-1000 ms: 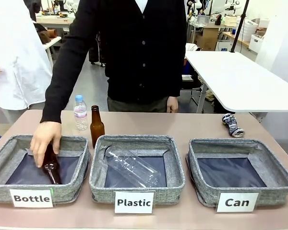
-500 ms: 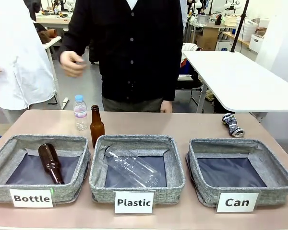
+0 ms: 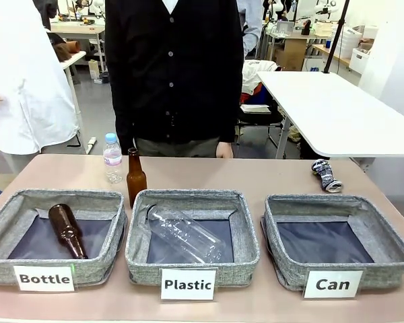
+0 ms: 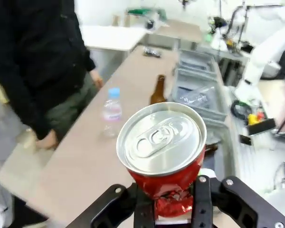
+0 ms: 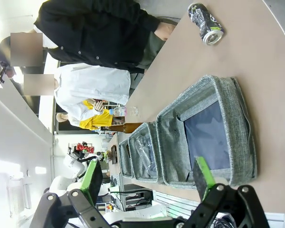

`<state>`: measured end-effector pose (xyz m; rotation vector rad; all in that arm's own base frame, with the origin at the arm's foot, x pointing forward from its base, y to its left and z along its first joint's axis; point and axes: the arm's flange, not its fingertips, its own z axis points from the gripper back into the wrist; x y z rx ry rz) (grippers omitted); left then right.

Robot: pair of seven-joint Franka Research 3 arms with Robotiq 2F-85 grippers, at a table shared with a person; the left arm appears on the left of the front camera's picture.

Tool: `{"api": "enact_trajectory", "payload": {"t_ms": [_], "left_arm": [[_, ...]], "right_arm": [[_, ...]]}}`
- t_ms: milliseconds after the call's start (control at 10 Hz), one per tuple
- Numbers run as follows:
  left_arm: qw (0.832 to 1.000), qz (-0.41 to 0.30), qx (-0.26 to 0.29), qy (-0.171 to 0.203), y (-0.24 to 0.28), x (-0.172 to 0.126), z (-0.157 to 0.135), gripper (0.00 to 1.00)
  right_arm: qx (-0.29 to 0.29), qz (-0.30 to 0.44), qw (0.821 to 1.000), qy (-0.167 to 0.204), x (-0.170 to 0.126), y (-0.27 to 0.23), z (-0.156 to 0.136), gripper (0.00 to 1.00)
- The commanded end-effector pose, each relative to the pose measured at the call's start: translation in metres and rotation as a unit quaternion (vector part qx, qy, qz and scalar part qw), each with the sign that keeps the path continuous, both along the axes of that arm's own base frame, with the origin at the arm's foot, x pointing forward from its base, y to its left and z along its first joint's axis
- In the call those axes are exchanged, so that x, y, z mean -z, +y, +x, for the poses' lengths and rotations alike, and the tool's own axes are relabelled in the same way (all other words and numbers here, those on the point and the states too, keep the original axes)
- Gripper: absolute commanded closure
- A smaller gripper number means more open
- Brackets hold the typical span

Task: Sort the can waste into the basket.
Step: Pick up the can waste from the table and place it in the right Fabric basket.

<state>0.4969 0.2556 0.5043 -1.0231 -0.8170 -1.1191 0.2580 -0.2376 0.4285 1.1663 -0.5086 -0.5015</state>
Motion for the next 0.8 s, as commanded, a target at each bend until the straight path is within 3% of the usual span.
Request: {"api": "enact_trajectory", "payload": {"t_ms": [0,200,300,500,700], "left_arm": [[0.994,0.054,0.092,0.017,-0.079,0.002,-0.018,1.00],[0.989,0.058,0.133,0.019,-0.136,0.013,-0.036,1.00],[0.990,0.063,0.125,0.020,-0.159,0.024,-0.048,1.00],[0.994,0.084,0.061,-0.037,-0.191,0.052,-0.077,1.00],[0.988,0.122,0.057,-0.073,-0.202,0.069,-0.106,1.00]], "right_arm": [[0.003,0.003,1.000,-0.019,0.001,-0.001,0.001,0.00],[0.003,0.003,1.000,-0.019,0.001,-0.001,0.001,0.00],[0.003,0.003,1.000,-0.019,0.001,-0.001,0.001,0.00],[0.003,0.003,1.000,-0.019,0.001,-0.001,0.001,0.00],[0.003,0.003,1.000,-0.019,0.001,-0.001,0.001,0.00]]}}
